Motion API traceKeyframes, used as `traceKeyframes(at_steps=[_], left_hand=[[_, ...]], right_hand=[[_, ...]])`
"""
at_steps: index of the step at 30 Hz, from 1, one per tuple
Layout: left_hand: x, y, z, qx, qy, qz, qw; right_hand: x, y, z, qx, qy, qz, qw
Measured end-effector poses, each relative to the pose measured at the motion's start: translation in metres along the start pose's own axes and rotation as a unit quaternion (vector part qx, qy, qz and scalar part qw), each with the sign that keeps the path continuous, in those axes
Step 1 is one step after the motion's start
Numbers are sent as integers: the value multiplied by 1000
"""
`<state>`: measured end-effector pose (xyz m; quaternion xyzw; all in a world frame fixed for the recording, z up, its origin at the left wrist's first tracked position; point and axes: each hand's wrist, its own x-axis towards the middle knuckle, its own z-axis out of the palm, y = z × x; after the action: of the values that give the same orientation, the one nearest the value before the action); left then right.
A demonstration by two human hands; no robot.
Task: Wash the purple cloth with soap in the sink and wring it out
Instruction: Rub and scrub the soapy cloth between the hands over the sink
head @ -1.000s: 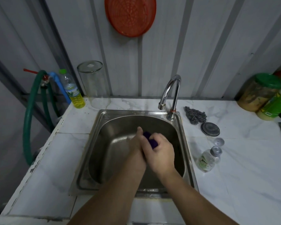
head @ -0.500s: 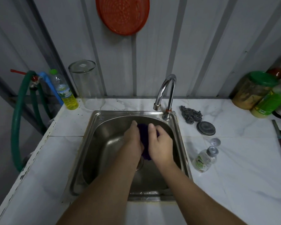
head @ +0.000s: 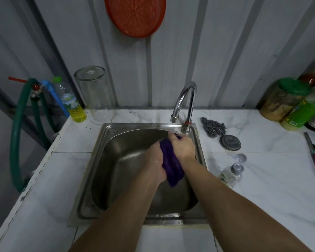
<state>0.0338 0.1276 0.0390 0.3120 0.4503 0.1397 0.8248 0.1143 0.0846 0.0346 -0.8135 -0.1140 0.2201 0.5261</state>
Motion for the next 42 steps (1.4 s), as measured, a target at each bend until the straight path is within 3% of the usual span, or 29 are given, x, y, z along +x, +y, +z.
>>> traceKeyframes(at_steps=[5, 8, 12, 16, 19, 21, 24, 28, 30, 32, 34, 37, 39, 42], left_hand=[[16, 29, -6, 10, 132, 19, 991], [19, 41, -2, 4, 122, 13, 992], [20, 36, -4, 20, 79, 38, 996], [23, 37, -13, 43, 106, 40, 993], [31, 38, -23, 71, 129, 52, 988], [30, 32, -25, 58, 96, 44, 993], [25, 20, -17, 59, 91, 56, 992], [16, 7, -8, 114, 50, 71, 990], [16, 15, -9, 158, 100, 74, 980], [19, 31, -11, 148, 148, 75, 975], [23, 41, -12, 127, 154, 87, 976], [17, 30, -11, 163, 122, 153, 967], [8, 15, -11, 215, 92, 184, 955], [5, 12, -8, 211, 104, 209, 949]], right_hand=[[-49, 8, 11, 99, 21, -77, 992], [-72, 14, 22, 167, 40, -72, 983], [-56, 13, 13, 310, 26, 21, 950], [-53, 16, 1, 183, 4, -108, 977], [-71, 16, 10, 68, -33, -245, 967], [-77, 15, 23, -2, 10, -297, 955], [-56, 0, 26, -48, 113, -242, 962], [-15, -7, 1, -77, 80, -101, 989], [-25, 2, 2, -69, 73, -152, 983], [-49, 13, 16, -48, 56, -265, 961], [-64, 18, 29, -23, 46, -319, 946], [-43, 11, 27, -52, 83, -176, 979], [-25, 10, 14, -87, 61, -60, 992], [-22, 14, 11, -64, 49, -48, 996]])
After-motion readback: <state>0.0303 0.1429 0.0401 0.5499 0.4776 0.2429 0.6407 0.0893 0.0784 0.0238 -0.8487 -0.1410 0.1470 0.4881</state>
